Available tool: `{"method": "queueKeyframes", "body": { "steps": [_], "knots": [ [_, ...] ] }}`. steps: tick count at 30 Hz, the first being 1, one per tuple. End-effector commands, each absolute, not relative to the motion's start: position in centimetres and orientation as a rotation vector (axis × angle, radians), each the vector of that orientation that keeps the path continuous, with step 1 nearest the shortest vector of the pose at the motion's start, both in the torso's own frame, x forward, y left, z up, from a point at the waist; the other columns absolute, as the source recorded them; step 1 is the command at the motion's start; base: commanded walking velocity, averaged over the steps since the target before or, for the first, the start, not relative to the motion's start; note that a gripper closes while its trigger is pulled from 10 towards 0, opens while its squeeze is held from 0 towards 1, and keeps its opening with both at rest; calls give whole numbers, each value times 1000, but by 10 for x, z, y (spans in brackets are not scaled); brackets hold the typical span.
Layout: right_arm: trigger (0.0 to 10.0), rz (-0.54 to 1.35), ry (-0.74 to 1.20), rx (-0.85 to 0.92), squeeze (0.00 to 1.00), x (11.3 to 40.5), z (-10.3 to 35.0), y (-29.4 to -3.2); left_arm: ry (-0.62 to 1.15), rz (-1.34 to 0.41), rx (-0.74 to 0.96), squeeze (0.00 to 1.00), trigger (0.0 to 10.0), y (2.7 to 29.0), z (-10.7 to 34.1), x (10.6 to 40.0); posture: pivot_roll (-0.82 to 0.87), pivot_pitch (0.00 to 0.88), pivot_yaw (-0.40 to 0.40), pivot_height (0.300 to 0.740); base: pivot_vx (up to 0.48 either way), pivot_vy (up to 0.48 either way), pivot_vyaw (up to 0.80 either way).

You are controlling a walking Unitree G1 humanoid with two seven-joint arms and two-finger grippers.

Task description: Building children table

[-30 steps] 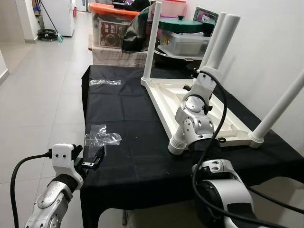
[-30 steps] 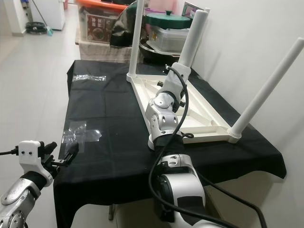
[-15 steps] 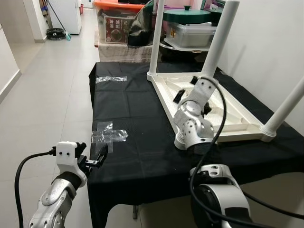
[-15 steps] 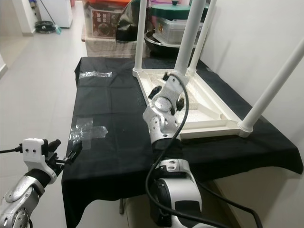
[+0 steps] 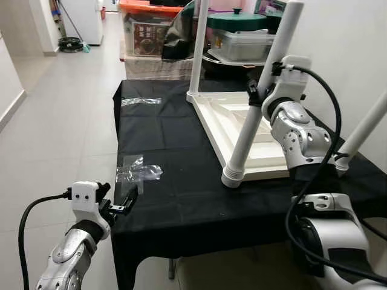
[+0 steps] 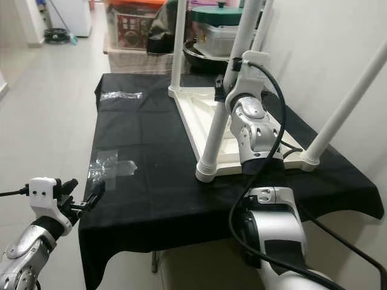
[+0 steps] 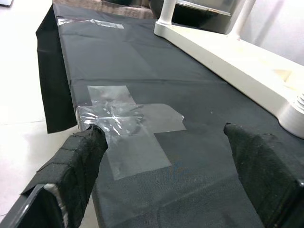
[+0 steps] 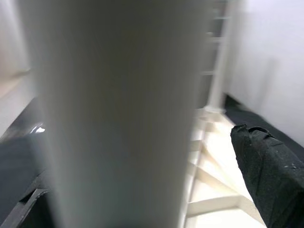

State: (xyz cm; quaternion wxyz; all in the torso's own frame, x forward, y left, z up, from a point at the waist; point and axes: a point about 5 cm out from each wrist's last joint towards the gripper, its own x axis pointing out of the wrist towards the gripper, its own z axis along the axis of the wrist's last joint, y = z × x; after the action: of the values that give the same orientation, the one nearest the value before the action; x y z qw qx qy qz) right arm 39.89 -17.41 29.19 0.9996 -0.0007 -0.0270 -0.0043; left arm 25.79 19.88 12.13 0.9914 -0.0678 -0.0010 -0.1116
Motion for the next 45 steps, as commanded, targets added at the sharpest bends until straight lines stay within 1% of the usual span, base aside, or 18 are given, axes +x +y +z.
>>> {"method": "queueKeyframes", "body": {
  "steps": [1,7,12,13,14,15,29,31,32,33,34,35,36,38,40,41,42,45],
  "knots": [
    [10000,75,-37,-47,0,400,293,-172,15,-230,-130,0,10000,199,118,257,16,0,-93,740,0,0,0],
    [10000,318,21,-95,0,399,288,-165,13,-232,-130,0,10000,199,118,258,15,0,-95,740,0,0,0],
    [9765,375,53,-88,0,403,283,-169,12,-232,-130,0,10000,198,118,259,22,0,-102,740,0,0,0],
    [7059,399,70,-68,0,405,280,-171,11,-231,-130,0,10000,199,118,259,25,0,-106,740,0,0,0],
    [7059,399,70,-68,0,405,280,-171,11,-231,-130,0,10000,199,118,259,25,0,-106,740,0,0,0],
    [0,406,80,-61,0,407,276,-173,10,-229,-128,0,10000,199,118,259,31,0,-112,740,0,0,0],
    [0,358,160,-9,0,408,247,-193,12,-228,-125,0,10000,199,117,257,35,0,-111,740,0,0,0],
    [0,132,166,58,0,411,234,-199,14,-230,-124,0,10000,199,117,258,36,0,-114,740,0,0,0],
    [0,132,166,58,0,411,234,-199,14,-230,-124,0,10000,199,117,258,36,0,-114,740,0,0,0],
    [0,-31,175,117,0,410,225,-200,15,-229,-124,0,10000,199,117,258,38,0,-111,740,0,0,0],
    [0,-31,175,117,0,410,225,-200,15,-229,-124,0,10000,199,117,258,38,0,-111,740,0,0,0],
    [0,-208,198,180,0,407,213,-199,15,-228,-126,0,10000,198,117,258,39,0,-112,740,0,0,0],
    [0,-208,198,180,0,407,213,-199,15,-228,-126,0,10000,198,117,258,39,0,-112,740,0,0,0],
    [0,-422,205,277,0,397,200,-180,17,-229,-128,0,10000,197,116,258,53,0,-101,740,0,0,0],
    [0,-438,198,313,0,393,201,-161,17,-232,-129,0,10000,197,117,258,53,0,-94,740,0,0,0],
    [0,-438,198,313,0,393,201,-161,17,-232,-129,0,10000,197,117,258,53,0,-94,740,0,0,0],
    [0,-412,178,330,0,390,208,-140,17,-234,-128,0,10000,197,117,259,52,0,-95,740,0,0,0],
    [0,-387,165,338,0,388,213,-126,17,-235,-127,0,10000,197,118,259,52,0,-95,740,0,0,0]
  ]
}}
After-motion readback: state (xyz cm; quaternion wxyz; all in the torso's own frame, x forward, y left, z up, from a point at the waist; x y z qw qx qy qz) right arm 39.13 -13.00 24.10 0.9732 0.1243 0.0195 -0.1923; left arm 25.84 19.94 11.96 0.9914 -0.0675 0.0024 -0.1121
